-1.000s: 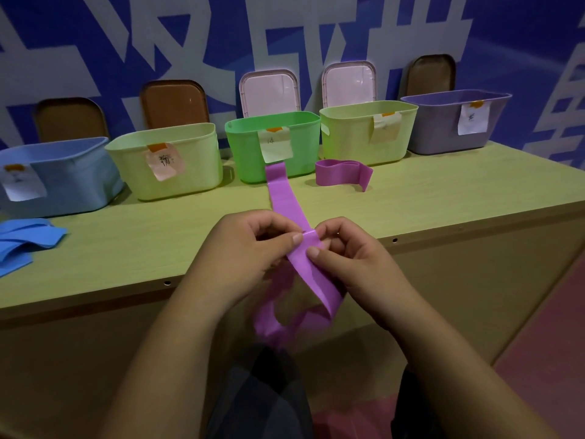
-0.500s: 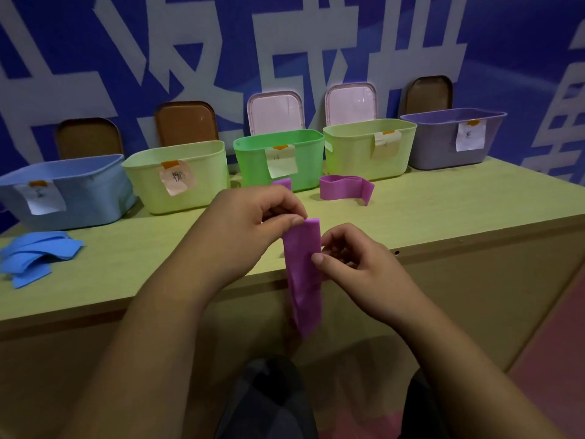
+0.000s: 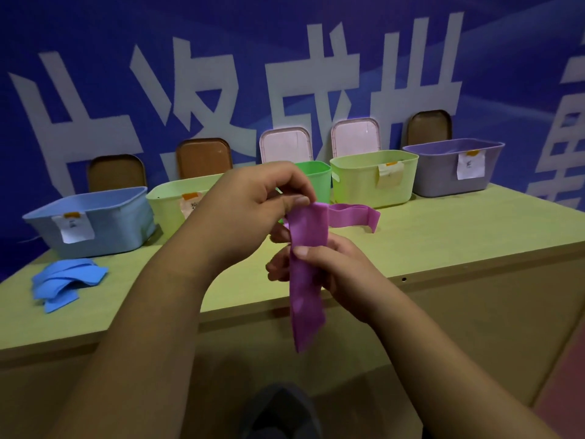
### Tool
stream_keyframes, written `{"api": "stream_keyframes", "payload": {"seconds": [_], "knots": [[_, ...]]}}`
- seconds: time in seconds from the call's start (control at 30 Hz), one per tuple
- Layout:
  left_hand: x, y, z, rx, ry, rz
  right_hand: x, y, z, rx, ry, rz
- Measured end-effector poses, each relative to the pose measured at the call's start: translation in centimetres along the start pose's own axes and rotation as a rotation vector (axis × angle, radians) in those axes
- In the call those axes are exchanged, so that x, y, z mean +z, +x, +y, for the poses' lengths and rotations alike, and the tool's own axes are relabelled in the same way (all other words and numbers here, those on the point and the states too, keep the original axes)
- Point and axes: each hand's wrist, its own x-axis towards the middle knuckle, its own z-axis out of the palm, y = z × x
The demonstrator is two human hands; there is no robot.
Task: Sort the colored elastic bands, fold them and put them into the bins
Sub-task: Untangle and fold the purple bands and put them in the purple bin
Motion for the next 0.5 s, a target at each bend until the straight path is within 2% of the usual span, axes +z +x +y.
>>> {"api": "stream_keyframes", "payload": {"seconds": [0.37, 0.5], "knots": [[0.9, 0.1, -1.5, 0.032, 0.02, 0.049, 1.0, -0.8, 0.2, 0.147, 0.012, 0.055], [1.5, 1.0, -2.4, 0.043, 0.029, 0.096, 0.3, -0.6, -0.2, 0.124, -0.13, 0.14]]}}
